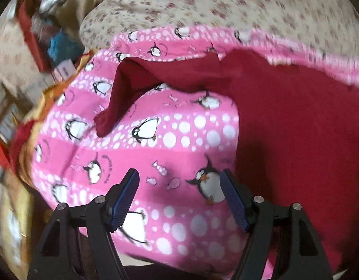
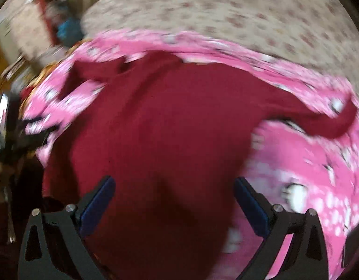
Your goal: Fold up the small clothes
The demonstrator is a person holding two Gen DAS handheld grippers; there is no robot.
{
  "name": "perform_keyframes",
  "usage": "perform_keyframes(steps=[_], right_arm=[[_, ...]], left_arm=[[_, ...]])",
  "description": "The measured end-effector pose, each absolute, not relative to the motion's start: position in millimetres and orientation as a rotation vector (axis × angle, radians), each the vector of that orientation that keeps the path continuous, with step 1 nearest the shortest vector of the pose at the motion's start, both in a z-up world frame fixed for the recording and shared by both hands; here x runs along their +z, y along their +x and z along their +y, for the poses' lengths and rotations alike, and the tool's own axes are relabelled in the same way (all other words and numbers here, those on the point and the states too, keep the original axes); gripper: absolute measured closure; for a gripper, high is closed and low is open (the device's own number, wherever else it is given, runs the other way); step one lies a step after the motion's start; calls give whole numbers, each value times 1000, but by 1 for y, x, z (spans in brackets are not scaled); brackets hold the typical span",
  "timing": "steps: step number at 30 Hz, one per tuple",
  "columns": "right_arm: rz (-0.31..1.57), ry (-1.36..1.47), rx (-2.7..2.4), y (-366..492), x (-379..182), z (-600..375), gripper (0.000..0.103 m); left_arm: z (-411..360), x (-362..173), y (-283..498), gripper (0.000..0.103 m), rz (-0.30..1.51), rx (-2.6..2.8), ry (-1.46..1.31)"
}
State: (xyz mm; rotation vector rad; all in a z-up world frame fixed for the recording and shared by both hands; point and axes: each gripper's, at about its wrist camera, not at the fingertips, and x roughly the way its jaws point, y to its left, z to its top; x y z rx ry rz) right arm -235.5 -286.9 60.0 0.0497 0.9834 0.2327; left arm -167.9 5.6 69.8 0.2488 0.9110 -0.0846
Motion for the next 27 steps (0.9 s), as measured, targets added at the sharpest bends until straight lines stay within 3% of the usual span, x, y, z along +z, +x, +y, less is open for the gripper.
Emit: perform_keyframes(steps=[13, 27], right_arm=[[1011, -239, 594, -263, 24, -99, 9], [858, -44, 120, -230, 80, -228, 9]], left_arm=[[1, 102, -151, 50, 821, -105, 87], [-36, 103, -137, 50, 755, -143, 68]])
